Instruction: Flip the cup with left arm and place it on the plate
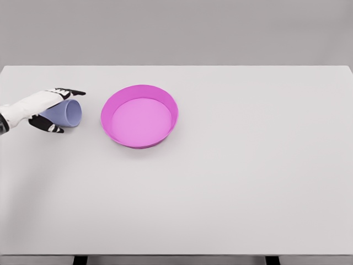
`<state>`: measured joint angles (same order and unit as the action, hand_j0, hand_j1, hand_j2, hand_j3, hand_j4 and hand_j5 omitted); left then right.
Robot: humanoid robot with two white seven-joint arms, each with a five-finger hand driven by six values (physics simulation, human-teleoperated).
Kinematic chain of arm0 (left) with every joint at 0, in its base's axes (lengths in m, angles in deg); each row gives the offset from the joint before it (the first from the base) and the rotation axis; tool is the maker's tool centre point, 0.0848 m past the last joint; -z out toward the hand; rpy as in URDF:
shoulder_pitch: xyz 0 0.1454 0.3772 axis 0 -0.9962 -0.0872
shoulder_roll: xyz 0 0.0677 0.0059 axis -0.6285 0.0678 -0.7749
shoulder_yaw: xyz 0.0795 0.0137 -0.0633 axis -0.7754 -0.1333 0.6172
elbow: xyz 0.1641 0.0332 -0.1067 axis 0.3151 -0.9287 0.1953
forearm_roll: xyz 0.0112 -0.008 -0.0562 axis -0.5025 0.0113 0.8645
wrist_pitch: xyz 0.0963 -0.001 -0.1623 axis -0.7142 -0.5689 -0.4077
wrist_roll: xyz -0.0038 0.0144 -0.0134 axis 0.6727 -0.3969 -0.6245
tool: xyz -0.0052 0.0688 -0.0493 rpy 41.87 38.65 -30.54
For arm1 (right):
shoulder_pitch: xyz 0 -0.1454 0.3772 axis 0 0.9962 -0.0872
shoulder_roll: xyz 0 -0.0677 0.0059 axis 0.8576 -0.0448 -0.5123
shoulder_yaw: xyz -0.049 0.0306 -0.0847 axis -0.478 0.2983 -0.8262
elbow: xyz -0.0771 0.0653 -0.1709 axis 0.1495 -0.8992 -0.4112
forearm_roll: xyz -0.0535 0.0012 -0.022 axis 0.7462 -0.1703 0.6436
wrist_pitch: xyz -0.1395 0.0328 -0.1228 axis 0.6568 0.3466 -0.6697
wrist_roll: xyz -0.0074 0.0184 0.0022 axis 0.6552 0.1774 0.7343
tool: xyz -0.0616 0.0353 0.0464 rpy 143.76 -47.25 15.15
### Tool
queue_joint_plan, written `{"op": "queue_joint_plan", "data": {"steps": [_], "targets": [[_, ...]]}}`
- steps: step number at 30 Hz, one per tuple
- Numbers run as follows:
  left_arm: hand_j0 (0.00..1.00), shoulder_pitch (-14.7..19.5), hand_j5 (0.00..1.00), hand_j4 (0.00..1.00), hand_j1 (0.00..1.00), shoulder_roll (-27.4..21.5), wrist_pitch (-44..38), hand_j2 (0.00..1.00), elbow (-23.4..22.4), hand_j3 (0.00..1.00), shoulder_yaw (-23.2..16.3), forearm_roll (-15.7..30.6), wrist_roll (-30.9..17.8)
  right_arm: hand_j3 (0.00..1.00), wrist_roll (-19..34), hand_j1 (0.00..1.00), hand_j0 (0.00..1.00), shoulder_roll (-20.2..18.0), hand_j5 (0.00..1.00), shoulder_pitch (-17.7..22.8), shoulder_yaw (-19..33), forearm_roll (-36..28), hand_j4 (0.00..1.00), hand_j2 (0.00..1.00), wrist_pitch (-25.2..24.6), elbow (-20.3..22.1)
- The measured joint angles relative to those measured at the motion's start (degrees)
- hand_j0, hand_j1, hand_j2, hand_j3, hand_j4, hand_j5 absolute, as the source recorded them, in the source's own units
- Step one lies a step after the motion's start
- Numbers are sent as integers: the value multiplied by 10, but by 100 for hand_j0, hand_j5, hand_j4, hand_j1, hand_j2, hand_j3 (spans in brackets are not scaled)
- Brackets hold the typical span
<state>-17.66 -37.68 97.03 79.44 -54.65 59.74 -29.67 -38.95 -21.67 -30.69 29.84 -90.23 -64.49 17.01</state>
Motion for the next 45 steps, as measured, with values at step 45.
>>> {"op": "queue_joint_plan", "data": {"steps": [45], "targets": [[77, 2, 77, 77, 77, 26, 0, 77, 48, 77, -8, 168, 3, 100, 0, 100, 100, 0, 100, 0, 0, 0, 100, 100, 0, 0]]}}
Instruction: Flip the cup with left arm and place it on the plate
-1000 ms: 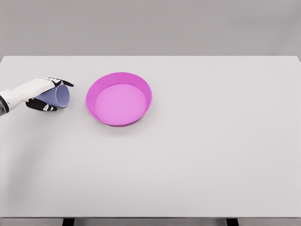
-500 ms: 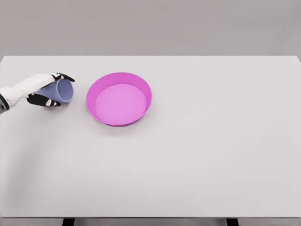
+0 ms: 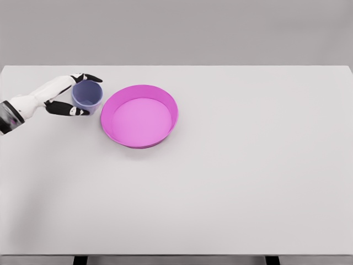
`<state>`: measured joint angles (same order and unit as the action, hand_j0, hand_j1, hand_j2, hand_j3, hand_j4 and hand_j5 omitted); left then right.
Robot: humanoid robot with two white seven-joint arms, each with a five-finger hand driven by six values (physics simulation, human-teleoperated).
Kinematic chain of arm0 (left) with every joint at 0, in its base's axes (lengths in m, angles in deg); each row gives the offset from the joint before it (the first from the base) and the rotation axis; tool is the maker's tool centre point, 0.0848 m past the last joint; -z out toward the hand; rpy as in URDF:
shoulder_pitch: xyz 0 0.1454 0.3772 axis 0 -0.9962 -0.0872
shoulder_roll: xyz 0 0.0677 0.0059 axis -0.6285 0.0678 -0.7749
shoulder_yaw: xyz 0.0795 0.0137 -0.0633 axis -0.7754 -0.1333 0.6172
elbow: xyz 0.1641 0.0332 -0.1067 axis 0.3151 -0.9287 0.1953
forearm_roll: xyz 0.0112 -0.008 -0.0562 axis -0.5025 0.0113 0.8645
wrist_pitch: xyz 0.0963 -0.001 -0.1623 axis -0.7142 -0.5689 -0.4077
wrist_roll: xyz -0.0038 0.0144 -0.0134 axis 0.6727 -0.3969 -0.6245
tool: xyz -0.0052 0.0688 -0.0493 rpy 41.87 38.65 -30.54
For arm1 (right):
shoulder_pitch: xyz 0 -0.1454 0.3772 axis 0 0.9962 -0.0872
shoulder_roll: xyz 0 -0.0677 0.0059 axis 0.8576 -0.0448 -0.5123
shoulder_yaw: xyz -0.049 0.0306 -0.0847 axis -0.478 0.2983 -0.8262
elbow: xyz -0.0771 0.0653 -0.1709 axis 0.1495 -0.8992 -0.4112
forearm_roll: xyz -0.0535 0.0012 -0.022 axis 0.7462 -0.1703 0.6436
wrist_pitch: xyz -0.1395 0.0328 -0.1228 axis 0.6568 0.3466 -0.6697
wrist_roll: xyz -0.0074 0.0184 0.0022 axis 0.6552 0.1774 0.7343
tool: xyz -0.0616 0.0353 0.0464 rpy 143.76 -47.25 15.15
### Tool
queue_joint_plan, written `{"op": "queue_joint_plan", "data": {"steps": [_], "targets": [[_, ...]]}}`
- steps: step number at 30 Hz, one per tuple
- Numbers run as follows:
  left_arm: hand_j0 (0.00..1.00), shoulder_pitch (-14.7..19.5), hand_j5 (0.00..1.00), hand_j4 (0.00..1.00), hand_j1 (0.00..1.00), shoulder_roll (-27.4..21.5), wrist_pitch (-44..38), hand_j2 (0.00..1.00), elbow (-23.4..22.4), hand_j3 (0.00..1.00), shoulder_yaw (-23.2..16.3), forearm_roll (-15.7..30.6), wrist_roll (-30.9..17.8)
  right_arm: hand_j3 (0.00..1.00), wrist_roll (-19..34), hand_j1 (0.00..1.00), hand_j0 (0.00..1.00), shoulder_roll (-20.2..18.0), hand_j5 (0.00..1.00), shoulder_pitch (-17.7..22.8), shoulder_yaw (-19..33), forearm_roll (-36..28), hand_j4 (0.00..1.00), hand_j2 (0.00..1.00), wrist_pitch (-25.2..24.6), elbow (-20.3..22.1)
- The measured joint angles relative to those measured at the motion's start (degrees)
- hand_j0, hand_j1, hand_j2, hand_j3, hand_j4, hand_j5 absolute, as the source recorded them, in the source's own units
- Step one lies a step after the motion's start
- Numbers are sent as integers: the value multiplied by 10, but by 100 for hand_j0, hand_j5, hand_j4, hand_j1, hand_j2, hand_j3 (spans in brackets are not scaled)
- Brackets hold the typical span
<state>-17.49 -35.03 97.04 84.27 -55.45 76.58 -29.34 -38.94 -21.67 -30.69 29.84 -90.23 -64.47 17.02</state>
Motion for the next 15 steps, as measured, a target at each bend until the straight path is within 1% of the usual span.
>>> {"op": "queue_joint_plan", "data": {"steps": [7, 15], "targets": [[77, 0, 77, 77, 77, -3, 0, 77, 4, 77, 2, 4, 0, 100, 0, 100, 100, 0, 100, 0, 0, 0, 100, 100, 0, 0], [77, 0, 77, 77, 77, -5, 0, 77, 44, 77, 8, 23, 1, 100, 0, 100, 100, 0, 100, 0, 0, 0, 100, 100, 0, 0]]}}
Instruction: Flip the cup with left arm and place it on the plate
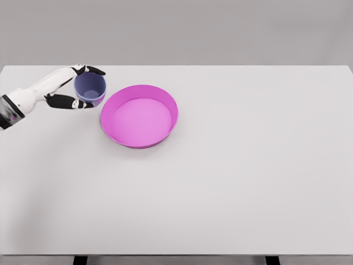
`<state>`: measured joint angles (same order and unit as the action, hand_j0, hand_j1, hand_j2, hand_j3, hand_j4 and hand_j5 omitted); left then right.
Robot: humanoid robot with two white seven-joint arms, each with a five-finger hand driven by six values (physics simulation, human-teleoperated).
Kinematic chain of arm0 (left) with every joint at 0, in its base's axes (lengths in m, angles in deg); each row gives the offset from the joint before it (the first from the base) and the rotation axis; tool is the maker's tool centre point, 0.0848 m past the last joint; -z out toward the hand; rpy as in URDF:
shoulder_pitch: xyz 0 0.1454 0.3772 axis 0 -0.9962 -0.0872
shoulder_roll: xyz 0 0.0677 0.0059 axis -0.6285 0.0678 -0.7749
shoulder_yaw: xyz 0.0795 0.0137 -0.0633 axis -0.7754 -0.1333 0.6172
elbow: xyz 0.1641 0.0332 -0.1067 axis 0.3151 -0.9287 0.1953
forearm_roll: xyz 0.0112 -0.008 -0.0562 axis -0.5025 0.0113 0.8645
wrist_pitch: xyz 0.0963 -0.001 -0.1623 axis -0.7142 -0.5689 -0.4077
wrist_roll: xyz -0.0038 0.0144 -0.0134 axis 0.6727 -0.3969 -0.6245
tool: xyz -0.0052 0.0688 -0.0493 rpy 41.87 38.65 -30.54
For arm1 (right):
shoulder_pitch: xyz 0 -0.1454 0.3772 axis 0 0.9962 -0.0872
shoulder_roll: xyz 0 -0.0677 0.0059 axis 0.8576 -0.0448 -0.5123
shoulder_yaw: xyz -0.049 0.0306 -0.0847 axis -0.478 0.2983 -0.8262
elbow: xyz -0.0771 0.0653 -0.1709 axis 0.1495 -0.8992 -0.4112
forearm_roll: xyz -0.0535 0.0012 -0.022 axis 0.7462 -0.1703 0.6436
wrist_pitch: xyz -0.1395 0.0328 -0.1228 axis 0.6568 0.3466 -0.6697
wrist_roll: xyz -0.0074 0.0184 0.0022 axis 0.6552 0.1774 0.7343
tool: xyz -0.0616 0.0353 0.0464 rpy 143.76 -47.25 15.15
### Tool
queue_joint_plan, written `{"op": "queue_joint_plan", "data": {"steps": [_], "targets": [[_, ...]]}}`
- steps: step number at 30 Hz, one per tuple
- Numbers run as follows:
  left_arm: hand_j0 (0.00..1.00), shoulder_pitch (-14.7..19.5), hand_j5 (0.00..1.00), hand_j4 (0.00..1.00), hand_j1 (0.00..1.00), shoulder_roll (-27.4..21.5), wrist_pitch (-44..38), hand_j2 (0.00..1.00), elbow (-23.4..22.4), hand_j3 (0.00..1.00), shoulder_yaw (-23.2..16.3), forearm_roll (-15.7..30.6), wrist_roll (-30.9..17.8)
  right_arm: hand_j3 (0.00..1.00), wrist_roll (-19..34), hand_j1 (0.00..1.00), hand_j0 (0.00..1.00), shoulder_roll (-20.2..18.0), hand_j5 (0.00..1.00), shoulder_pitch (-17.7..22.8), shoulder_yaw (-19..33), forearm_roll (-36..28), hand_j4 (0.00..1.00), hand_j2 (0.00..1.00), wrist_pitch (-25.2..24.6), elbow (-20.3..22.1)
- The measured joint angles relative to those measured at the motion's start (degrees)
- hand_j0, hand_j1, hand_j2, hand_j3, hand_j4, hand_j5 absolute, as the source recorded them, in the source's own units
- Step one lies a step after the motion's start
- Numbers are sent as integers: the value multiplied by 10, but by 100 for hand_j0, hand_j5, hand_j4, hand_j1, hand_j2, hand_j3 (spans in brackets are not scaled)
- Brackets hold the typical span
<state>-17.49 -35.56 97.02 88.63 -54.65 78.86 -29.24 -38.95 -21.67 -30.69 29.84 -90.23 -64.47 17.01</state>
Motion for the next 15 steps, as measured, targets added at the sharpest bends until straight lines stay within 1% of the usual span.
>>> {"op": "queue_joint_plan", "data": {"steps": [7, 15], "targets": [[78, -2, 78, 78, 78, 5, 0, 78, 29, 78, -2, 4, 1, 100, 0, 100, 100, 0, 100, 0, 0, 0, 100, 100, 0, 0], [78, -5, 78, 78, 78, 29, 0, 78, 54, 78, -12, -1, 1, 100, 0, 100, 100, 0, 100, 0, 0, 0, 100, 100, 0, 0]]}}
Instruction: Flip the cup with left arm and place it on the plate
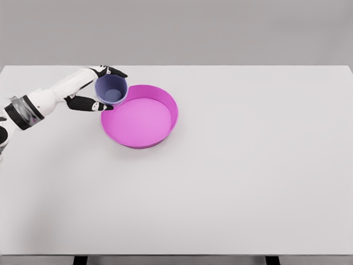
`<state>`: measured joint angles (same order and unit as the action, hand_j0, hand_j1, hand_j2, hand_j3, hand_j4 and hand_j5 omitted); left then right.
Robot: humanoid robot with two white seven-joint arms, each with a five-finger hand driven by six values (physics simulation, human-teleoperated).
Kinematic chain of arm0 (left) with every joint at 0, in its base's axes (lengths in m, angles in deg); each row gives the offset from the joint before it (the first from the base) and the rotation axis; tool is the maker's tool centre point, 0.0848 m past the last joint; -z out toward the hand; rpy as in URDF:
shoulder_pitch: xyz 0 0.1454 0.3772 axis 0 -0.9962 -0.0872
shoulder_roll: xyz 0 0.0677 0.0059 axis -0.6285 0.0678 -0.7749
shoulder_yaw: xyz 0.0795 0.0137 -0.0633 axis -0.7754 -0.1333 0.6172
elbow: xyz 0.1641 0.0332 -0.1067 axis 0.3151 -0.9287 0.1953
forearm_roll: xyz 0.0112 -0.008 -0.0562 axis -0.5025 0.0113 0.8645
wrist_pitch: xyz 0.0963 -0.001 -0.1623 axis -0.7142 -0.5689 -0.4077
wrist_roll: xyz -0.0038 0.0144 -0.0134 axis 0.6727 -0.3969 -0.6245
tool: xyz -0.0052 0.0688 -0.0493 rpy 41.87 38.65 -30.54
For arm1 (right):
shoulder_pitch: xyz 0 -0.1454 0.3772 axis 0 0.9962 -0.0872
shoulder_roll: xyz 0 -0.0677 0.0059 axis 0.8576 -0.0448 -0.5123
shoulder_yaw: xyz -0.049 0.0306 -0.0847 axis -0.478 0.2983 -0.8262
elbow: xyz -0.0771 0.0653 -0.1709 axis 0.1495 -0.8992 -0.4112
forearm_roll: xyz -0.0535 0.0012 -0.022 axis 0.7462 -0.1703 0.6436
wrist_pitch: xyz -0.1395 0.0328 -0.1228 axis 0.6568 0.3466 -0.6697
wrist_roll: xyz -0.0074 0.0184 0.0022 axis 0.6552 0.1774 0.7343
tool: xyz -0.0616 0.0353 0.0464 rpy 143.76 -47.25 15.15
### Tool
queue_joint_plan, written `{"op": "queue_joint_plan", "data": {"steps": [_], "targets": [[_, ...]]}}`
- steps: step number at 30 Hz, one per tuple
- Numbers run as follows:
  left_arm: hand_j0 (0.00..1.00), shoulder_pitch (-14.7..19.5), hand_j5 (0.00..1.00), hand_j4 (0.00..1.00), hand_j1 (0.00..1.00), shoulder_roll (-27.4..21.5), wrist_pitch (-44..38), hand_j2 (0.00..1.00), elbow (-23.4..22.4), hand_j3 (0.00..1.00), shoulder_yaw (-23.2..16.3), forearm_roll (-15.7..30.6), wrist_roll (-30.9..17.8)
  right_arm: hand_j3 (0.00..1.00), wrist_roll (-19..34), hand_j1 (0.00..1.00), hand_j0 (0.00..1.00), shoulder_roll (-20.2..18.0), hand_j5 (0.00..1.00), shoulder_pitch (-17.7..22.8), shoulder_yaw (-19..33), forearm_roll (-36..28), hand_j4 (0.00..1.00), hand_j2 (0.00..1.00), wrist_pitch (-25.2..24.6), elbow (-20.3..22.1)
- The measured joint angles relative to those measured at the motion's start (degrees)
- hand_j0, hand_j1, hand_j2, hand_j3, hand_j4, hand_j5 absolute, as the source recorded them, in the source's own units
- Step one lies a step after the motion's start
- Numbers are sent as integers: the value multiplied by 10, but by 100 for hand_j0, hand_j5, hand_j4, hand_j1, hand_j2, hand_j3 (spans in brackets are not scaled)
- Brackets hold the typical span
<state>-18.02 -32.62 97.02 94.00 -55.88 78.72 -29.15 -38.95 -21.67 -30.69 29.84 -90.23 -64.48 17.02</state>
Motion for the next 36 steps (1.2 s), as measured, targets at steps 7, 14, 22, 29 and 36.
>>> {"op": "queue_joint_plan", "data": {"steps": [7, 14, 22, 29, 36], "targets": [[78, 2, 78, 78, 78, 13, 0, 78, 5, 78, -44, -1, -1, 100, 0, 100, 100, 0, 100, 0, 0, 0, 100, 100, 0, 0], [78, 1, 78, 78, 78, 32, 0, 78, 5, 78, -64, 2, 0, 100, 0, 100, 100, 0, 100, 0, 0, 0, 100, 100, 0, 0], [81, 1, 81, 81, 81, 33, 0, 81, 5, 81, -72, 2, -1, 100, 0, 100, 100, 0, 100, 0, 0, 0, 100, 100, 0, 0], [97, 6, 97, 97, 97, 25, 0, 97, 7, 97, -63, 7, 0, 100, 0, 100, 100, 0, 100, 0, 0, 0, 100, 100, 0, 0], [100, -4, 100, 100, 100, -82, 0, 100, 5, 100, -36, 55, 0, 100, 0, 100, 100, 0, 100, 0, 0, 0, 100, 100, 0, 0]]}}
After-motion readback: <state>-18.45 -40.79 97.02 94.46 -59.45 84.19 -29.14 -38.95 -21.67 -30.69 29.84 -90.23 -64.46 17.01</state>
